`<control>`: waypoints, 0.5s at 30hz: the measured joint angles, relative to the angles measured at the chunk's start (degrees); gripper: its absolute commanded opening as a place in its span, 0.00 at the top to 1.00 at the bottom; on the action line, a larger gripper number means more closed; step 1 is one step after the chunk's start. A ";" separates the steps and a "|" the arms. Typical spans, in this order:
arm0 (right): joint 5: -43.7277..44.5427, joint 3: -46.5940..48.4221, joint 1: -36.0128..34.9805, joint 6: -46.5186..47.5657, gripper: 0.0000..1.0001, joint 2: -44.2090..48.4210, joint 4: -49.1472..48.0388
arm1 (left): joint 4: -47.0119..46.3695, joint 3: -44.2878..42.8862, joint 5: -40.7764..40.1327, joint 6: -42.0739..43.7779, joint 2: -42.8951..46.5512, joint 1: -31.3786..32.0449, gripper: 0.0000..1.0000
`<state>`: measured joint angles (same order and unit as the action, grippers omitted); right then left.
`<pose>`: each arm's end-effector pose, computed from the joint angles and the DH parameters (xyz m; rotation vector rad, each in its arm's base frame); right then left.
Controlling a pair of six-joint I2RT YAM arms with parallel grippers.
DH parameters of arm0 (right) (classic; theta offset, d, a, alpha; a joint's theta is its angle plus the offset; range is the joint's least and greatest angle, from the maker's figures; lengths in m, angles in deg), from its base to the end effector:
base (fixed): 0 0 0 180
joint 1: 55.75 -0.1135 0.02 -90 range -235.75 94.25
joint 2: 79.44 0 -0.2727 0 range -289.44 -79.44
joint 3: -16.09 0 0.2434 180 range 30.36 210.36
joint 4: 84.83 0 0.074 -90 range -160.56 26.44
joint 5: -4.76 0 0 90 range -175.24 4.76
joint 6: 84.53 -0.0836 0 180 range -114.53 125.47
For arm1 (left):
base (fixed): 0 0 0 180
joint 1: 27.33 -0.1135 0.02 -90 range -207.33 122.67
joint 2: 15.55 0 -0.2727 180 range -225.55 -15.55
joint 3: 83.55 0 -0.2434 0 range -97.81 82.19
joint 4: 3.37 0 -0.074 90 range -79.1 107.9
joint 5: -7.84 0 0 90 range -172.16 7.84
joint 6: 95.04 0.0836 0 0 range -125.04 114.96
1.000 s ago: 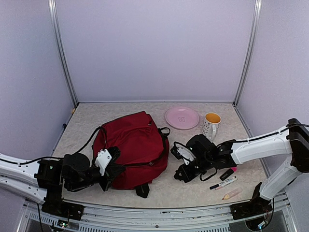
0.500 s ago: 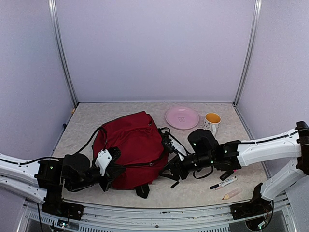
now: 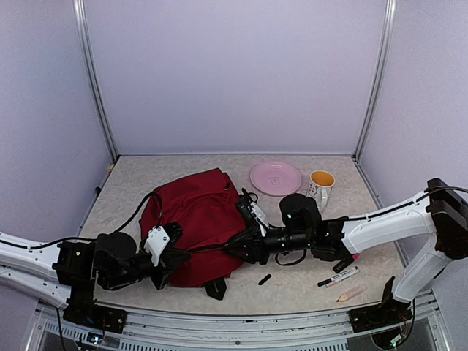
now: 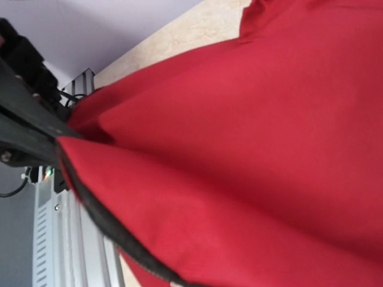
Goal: Pack the student bag
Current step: Pick up the largest pocket of the bag from the student bag.
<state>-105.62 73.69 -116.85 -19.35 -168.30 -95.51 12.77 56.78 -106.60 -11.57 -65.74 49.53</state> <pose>0.1510 0.3339 0.2063 -0.9177 1.9470 1.2893 0.0834 -0.2053 0.2112 0.9376 1.7970 -0.4995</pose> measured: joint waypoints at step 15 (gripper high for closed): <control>-0.83 -0.09 0.15 -3.48 1.00 -3.19 -7.10 | -0.35 0.00 0.04 0.63 -0.44 -0.02 1.00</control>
<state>-106.45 73.61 -116.70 -22.82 -171.49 -102.61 12.42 56.78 -106.56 -10.93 -66.18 49.51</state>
